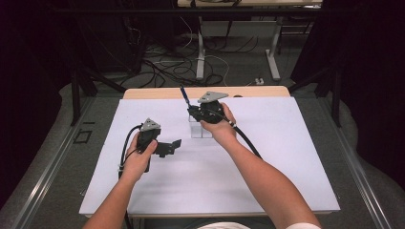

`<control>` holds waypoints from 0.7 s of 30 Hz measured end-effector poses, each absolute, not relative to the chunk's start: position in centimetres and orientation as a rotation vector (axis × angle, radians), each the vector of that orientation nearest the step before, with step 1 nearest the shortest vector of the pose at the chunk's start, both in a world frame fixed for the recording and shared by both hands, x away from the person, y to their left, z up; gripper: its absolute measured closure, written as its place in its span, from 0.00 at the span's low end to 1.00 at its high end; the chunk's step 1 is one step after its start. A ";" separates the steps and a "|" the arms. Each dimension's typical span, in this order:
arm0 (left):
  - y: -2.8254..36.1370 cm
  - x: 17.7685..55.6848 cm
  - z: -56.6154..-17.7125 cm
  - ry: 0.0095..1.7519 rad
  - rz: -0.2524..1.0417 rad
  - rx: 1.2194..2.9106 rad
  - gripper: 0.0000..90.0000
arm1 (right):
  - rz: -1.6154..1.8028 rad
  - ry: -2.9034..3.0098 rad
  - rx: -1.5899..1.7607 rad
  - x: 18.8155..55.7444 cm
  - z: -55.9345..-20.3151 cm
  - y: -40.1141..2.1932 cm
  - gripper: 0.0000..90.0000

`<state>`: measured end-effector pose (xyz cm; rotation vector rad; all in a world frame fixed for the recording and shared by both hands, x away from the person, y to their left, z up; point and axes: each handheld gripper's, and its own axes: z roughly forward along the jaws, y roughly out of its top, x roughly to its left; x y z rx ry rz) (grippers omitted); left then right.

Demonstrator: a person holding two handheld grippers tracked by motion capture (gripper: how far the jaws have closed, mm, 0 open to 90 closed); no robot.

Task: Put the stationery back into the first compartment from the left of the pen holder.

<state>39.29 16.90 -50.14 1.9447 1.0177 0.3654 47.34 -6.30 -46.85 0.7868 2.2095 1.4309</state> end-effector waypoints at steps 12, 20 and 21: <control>16.8 39.3 -50.2 1.015 0.360 1.957 0.00 | 1.348 2.233 0.929 47.6 -47.5 -5.6 0.88; 16.7 39.3 -50.2 1.000 0.352 1.980 0.00 | 1.329 2.236 1.001 47.9 -48.0 -5.8 0.88; 16.6 39.3 -50.3 1.004 0.360 1.974 0.00 | 1.322 2.240 1.012 47.9 -48.0 -5.9 0.88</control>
